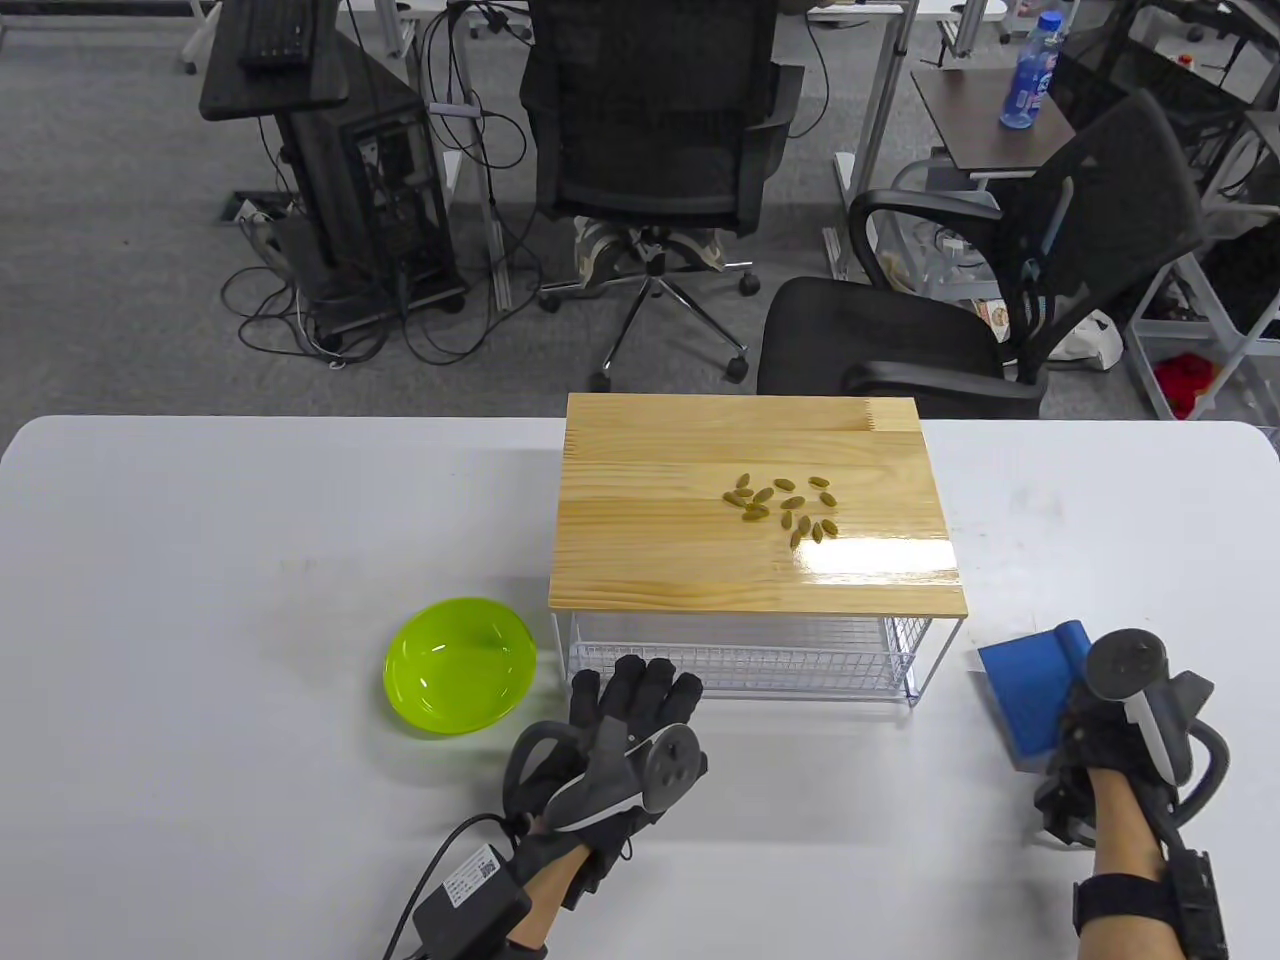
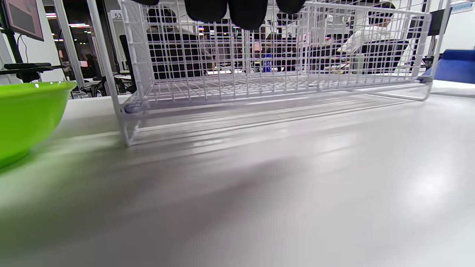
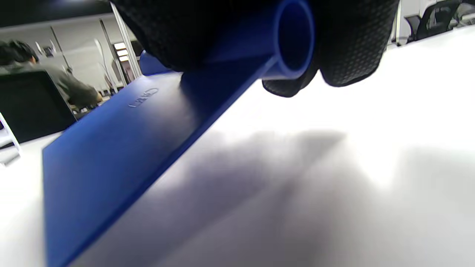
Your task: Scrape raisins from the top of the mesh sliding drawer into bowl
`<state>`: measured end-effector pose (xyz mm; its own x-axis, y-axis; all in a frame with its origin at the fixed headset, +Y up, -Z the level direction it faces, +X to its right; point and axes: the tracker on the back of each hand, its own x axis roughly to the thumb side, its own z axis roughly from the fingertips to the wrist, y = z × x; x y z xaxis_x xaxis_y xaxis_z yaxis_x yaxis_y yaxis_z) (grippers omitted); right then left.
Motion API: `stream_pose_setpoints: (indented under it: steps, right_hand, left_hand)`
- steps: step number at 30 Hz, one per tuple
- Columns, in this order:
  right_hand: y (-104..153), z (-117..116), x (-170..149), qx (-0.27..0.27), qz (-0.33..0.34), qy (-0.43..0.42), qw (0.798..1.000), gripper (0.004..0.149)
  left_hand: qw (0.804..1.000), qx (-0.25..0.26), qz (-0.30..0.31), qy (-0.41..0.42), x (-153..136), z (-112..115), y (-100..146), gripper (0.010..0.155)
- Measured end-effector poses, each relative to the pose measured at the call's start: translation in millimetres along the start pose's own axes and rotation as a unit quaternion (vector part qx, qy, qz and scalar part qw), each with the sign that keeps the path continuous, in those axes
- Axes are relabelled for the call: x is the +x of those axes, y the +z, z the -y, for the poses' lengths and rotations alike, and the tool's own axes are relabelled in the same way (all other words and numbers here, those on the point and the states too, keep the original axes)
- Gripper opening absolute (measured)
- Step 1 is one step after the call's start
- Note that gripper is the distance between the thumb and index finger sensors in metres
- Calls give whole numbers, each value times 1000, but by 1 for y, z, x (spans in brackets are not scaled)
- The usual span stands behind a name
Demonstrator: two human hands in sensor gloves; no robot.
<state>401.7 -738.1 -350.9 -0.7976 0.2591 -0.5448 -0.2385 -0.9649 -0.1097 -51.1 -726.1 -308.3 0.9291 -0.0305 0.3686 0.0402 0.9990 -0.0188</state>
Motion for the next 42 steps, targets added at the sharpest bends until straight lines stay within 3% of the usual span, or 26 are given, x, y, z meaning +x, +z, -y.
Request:
stream_pose_setpoints:
  steps: [4,14,22,30,42]
  right_hand:
    - [12,25,5,-26,7,-12,1000,61]
    - [48,92,38,-153,67,-55,984,60]
    - [62,129,84,-200,104,-62,972,60]
    - [66,145,131,-184,155,-33,970,60]
    - [51,127,204,-127,182,37,974,59]
  left_hand:
    - [1000,9,6,26,2,-1,-2,73]
    - [997,24,69,12,34,-2,8,74]
    - [998,17,58,5,24,1,6,77]
    - [999,12,46,8,12,0,7,78]
    - [998,12,54,21,9,-7,11,77]
